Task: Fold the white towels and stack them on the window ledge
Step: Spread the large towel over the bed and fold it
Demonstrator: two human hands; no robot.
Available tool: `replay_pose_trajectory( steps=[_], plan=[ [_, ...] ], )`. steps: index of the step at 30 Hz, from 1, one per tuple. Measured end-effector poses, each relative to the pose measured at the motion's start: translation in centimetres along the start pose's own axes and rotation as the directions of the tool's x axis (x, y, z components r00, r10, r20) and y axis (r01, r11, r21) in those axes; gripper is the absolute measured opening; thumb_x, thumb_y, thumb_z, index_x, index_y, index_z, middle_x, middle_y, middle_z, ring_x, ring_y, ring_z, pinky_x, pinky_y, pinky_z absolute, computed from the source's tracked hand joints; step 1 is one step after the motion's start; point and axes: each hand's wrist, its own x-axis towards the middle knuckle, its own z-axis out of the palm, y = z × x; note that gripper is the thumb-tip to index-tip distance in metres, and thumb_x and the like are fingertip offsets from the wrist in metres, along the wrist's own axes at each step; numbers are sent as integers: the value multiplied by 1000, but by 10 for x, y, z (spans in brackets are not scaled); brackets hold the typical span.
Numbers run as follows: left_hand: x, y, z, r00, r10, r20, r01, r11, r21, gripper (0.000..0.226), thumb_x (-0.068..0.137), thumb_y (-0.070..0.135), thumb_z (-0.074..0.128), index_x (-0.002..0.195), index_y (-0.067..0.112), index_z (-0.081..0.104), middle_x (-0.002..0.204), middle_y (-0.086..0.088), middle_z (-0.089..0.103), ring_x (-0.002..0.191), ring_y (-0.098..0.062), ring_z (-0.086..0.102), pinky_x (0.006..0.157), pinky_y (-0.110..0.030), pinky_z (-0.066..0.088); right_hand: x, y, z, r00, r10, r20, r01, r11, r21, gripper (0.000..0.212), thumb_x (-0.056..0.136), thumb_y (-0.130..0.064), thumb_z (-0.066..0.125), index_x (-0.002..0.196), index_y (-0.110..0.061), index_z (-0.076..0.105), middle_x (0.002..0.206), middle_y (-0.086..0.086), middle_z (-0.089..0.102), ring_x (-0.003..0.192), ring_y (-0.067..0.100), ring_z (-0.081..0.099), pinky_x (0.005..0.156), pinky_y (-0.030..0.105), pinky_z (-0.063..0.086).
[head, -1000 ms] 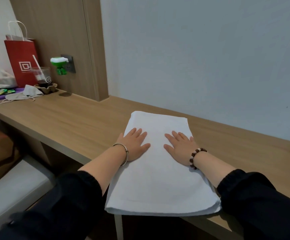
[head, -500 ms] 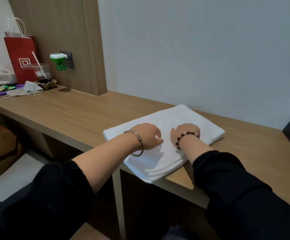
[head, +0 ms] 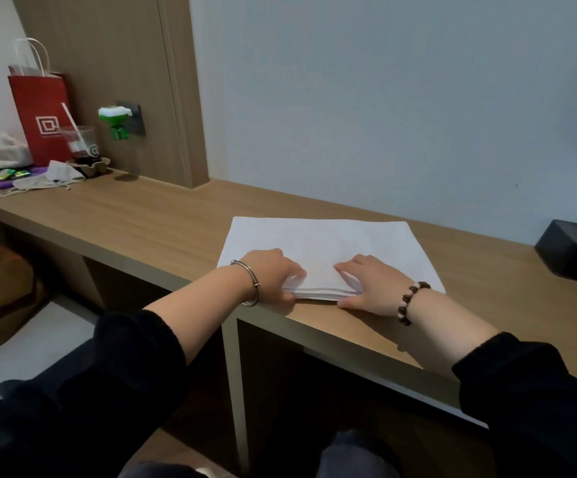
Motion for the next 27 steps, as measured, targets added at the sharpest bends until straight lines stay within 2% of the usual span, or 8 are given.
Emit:
replay_pose_trajectory(
  steps=[5, 7, 9, 13, 16, 20, 24, 27],
  plan=[
    [-9, -5, -4, 999, 3, -44, -6, 998, -57, 44, 85, 54, 55, 127, 39, 55, 107, 3, 58, 108, -18, 53, 91, -31, 43, 2, -3, -6, 998, -25, -50, 19, 995, -103, 45, 93, -50, 49, 130, -25, 56, 126, -4, 57, 115, 18, 51, 89, 24, 38],
    [-15, -5, -5, 998, 28, -62, -32, 997, -65, 41, 87, 53, 55, 125, 37, 58, 104, 5, 60, 106, -17, 54, 89, -28, 42, 2, -5, -7, 994, -79, -72, 68, 988, -135, 37, 95, -45, 48, 108, -18, 68, 112, 0, 65, 102, 21, 58, 80, 26, 41],
    [-19, -5, -5, 997, 42, -68, -48, 995, -85, 39, 89, 52, 54, 123, 35, 60, 106, 7, 62, 104, -14, 54, 87, -26, 41, 4, -6, -7, 990, -115, -86, 100, 981, -166, 40, 95, -40, 46, 75, -9, 60, 85, 10, 66, 77, 25, 57, 66, 32, 40],
    [-25, -10, -7, 997, 27, -76, -44, 971, -234, 35, 86, 48, 61, 116, 31, 65, 111, 13, 66, 99, -4, 57, 86, -22, 41, 5, -9, -18, 990, -124, -73, 121, 992, -36, 45, 96, -35, 51, 59, -11, 41, 54, 4, 37, 55, 20, 34, 55, 31, 25],
    [-25, -13, -9, 999, 9, -38, -18, 972, -236, 37, 80, 46, 68, 114, 33, 65, 95, 16, 61, 92, -5, 55, 80, -22, 40, 10, -8, -23, 992, -116, -54, 119, 991, 67, 45, 95, -32, 53, 57, -11, 41, 54, 3, 34, 55, 19, 31, 56, 31, 26],
    [-18, -20, -12, 999, -22, -28, 15, 978, -209, 28, 81, 39, 69, 104, 23, 71, 96, 6, 66, 90, -12, 57, 77, -25, 43, 12, -3, -26, 995, -91, -49, 100, 974, 202, 40, 90, -33, 60, 66, -1, 57, 60, 5, 44, 59, 17, 38, 58, 30, 32],
    [-16, -29, -13, 998, -50, 23, 54, 949, -310, 24, 77, 38, 74, 93, 21, 72, 85, 10, 62, 85, -9, 56, 71, -21, 41, 3, 10, -31, 992, -85, 89, 63, 972, 227, 17, 83, -30, 70, 71, -20, 66, 63, -8, 60, 62, 6, 51, 66, 22, 44],
    [-15, -31, -13, 997, -33, 64, 53, 940, -337, 21, 74, 35, 77, 91, 23, 71, 81, 16, 57, 83, -6, 55, 65, -17, 39, -3, 22, -31, 981, -93, 172, 52, 972, 229, 7, 82, -22, 69, 82, -29, 67, 84, -9, 69, 78, 4, 60, 79, 24, 49]
  ],
)
